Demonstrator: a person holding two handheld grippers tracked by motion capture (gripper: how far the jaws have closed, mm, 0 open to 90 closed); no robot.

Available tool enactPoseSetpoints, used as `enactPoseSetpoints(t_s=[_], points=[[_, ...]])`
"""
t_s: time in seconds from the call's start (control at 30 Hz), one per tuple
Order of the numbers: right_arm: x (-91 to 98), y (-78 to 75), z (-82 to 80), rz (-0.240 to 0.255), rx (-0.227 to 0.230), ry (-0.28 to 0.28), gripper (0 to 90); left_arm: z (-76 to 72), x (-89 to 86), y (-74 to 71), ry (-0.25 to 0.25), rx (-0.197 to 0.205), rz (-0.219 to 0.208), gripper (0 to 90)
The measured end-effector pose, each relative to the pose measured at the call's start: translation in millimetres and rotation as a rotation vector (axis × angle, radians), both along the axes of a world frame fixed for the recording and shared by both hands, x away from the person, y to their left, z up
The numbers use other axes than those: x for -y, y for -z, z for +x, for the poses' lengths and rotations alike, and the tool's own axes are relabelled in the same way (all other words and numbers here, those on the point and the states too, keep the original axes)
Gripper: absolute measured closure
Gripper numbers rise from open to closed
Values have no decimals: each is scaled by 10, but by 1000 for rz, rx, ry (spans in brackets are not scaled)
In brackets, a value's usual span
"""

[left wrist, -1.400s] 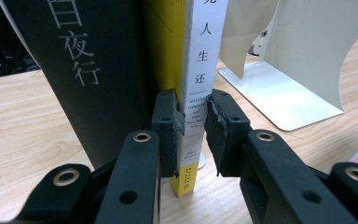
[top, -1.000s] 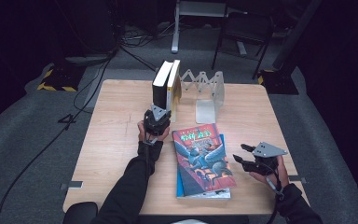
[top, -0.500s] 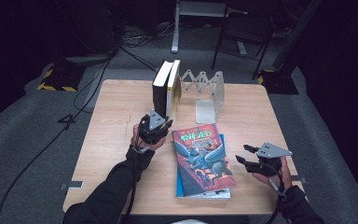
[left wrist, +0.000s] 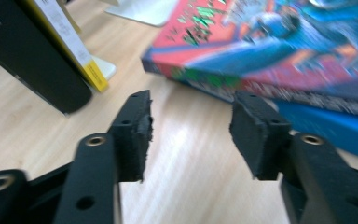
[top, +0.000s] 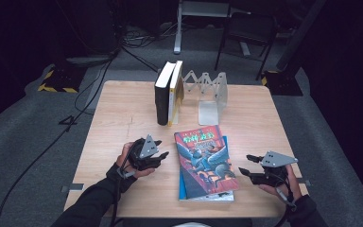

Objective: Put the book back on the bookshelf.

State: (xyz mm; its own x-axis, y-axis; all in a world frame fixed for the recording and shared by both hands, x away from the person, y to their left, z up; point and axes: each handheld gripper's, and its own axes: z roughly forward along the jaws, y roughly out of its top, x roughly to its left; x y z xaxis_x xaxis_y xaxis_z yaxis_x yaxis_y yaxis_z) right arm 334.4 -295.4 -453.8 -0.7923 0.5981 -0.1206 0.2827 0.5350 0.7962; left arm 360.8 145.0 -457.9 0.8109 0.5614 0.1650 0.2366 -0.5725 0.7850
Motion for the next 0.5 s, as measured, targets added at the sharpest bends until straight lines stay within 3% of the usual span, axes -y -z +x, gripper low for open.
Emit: enactPoseSetpoints(t_s=[0.17, 0.2, 0.23, 0.27, 0.33, 0.43, 0.47, 0.5], points=[[-6, 1, -96, -46, -49, -52, 417, -83, -39, 109, 26, -44, 16, 376], [-7, 3, -137, -64, -60, -65, 413, -107, -25, 154, 29, -59, 36, 376], [-7, 3, -137, -64, -60, -65, 413, -107, -25, 154, 29, -59, 36, 353], [3, 7, -184, -74, -73, -77, 404, -141, -9, 214, 57, -92, 45, 353], [25, 7, -285, -78, -92, -88, 398, -174, 10, 256, 83, -113, 70, 293], [30, 6, -358, -72, -107, -98, 405, -199, 10, 293, 135, -163, 64, 258], [30, 6, -358, -72, -107, -98, 405, -199, 10, 293, 135, -163, 64, 238], [16, 2, -389, -69, -108, -108, 415, -213, 37, 333, 126, -177, 94, 222]])
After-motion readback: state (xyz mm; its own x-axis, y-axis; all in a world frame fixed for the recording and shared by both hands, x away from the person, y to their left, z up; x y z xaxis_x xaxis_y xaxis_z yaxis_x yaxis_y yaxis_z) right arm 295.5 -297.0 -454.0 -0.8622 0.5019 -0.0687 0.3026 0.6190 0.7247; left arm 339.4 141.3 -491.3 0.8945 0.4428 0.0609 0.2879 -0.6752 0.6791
